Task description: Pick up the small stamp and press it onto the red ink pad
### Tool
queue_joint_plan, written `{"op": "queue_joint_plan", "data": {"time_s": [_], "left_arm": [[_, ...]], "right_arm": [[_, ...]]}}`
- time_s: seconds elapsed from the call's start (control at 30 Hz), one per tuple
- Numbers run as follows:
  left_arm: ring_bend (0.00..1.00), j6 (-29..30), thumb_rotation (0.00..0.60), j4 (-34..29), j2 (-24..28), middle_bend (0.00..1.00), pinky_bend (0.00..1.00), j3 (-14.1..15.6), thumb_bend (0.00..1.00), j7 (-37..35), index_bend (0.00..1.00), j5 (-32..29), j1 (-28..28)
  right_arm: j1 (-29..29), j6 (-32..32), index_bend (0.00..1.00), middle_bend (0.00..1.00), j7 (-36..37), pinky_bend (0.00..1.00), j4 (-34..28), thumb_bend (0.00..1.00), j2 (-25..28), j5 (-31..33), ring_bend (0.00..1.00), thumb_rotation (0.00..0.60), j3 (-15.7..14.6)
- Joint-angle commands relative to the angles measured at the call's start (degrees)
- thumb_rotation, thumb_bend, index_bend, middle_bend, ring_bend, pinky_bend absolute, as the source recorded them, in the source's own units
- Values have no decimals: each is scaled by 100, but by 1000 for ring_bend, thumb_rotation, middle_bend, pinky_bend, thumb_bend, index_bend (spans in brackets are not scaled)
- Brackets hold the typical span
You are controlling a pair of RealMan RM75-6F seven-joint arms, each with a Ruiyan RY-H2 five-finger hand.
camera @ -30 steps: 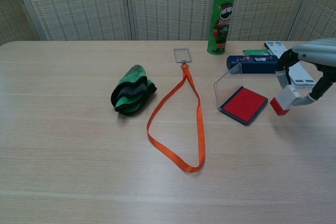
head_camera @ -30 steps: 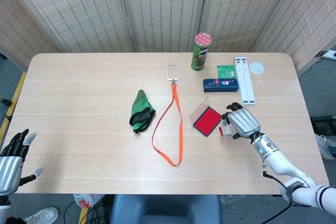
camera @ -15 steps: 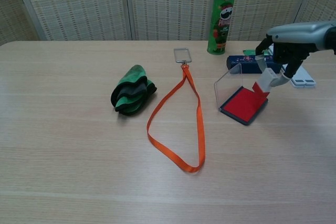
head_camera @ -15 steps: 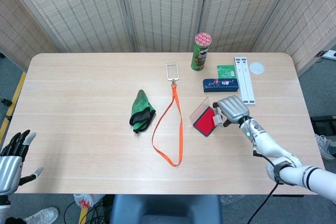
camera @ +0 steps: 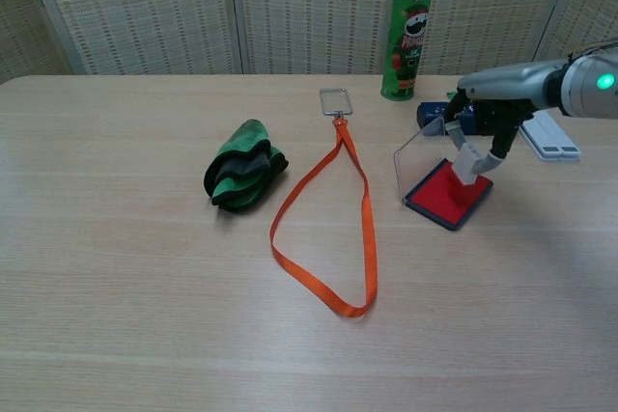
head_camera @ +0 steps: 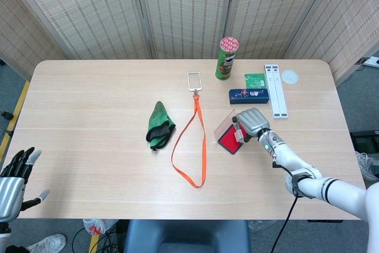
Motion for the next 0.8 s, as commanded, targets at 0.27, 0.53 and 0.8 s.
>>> {"op": "queue_joint_plan", "data": {"time_s": [0.27,0.53,0.8], "left_arm": [[68,25,600,7,4,86,266,8,199,-23,83,30,9],[68,21,600,3,-6,86,266,5,199,8,83,23,8],[68,50,600,14,-13,86,266,13,200,-4,82,58,16]], "right_arm": [[169,9,940,1000,-314,849,237,292,-234,367,871,600,-174],[235,-49,940,1000,-334,849,396,292,-347,526,871,600,-251],[237,-55,941,1000,-319,849,571,293,-461,513,871,600,-350]]}}
